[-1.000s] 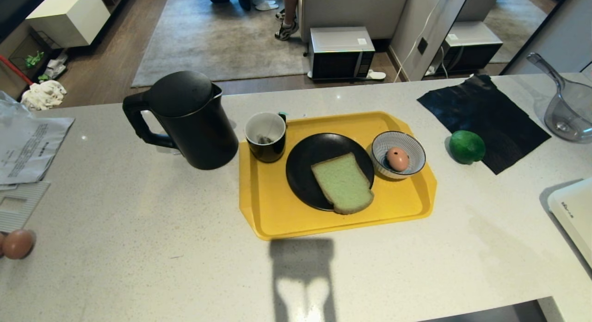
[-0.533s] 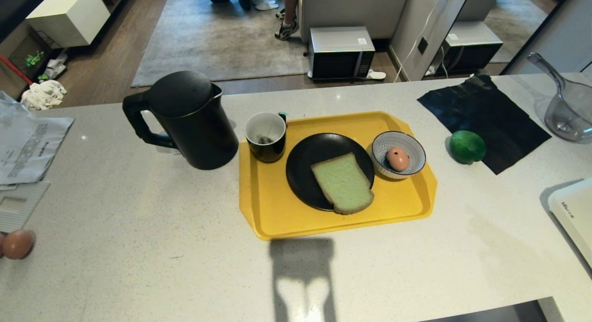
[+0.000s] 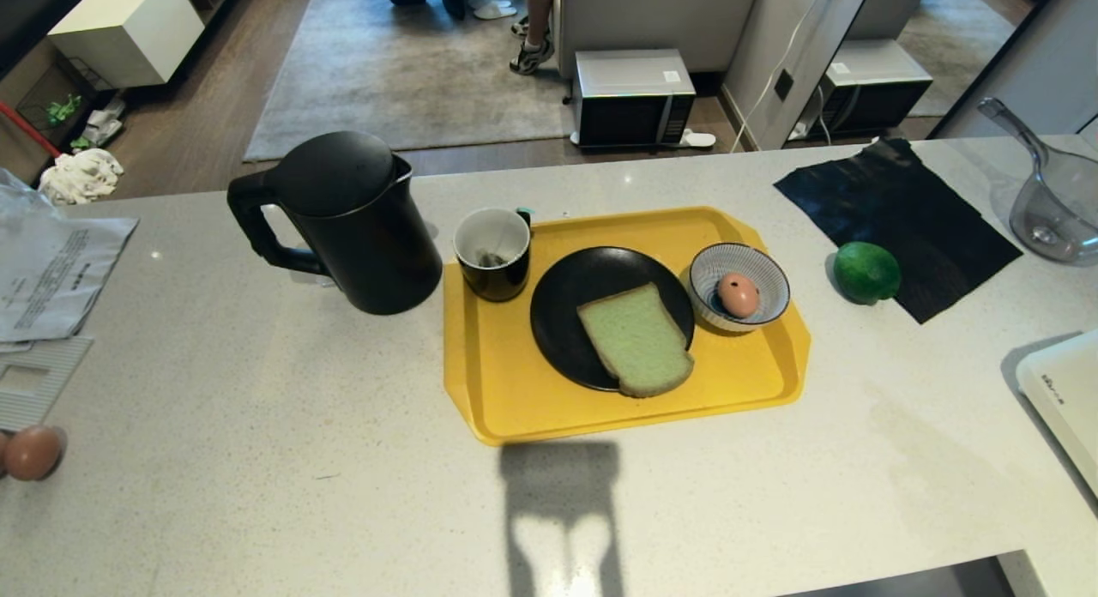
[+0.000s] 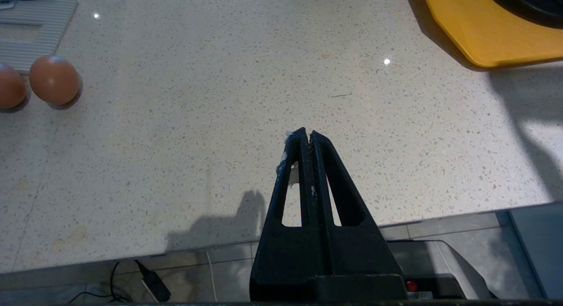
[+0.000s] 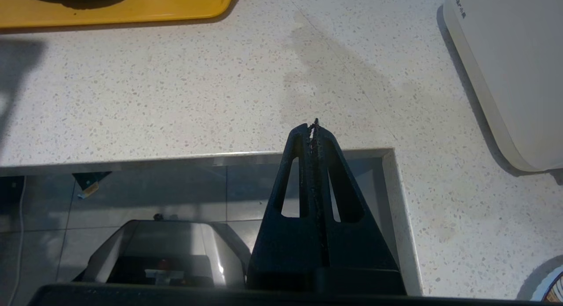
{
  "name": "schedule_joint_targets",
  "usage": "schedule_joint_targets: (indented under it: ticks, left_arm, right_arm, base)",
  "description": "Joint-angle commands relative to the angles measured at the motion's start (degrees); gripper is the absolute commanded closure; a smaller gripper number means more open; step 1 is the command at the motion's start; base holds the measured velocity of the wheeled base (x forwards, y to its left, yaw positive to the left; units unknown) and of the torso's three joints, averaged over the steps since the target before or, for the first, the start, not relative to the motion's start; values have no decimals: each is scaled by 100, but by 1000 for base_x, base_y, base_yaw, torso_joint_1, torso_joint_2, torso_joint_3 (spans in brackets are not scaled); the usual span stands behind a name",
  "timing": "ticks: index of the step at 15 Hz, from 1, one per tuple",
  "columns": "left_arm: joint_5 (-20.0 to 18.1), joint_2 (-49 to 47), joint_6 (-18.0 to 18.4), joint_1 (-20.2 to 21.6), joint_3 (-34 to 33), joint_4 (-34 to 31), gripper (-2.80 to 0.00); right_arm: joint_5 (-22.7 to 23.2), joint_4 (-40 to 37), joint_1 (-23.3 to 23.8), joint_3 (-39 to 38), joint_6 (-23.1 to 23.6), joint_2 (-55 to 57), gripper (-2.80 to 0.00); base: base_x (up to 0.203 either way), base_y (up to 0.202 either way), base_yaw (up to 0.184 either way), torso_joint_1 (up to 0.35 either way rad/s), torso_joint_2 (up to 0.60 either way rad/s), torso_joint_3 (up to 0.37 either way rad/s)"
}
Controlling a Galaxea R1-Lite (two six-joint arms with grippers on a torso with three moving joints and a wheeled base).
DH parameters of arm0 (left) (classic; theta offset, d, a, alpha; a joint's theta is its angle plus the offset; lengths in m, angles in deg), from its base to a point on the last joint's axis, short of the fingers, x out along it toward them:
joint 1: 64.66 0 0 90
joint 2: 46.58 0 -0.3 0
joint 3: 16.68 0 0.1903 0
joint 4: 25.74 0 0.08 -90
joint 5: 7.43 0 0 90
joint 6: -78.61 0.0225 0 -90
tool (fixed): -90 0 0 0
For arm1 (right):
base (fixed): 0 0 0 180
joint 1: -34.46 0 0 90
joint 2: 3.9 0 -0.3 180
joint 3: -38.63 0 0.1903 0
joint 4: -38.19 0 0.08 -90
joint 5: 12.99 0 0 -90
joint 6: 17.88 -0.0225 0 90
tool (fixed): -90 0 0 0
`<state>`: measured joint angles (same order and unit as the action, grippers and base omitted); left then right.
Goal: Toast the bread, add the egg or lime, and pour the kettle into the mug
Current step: Pick up the kettle
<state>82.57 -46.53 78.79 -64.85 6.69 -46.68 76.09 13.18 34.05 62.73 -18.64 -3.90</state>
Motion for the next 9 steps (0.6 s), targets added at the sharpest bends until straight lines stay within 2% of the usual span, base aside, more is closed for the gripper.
schedule_joint_targets:
  ticks: [1, 9]
  left_arm:
    - [0, 13, -1, 1, -97, 4, 0]
    - [-35, 13, 96, 1, -88, -7, 0]
  right_arm:
    - [-1, -2, -2, -3, -2, 5, 0]
    - [-1, -2, -2, -3, -2, 5, 0]
  base:
    - [0, 0, 0, 0, 0, 0]
    - [0, 0, 0, 0, 0, 0]
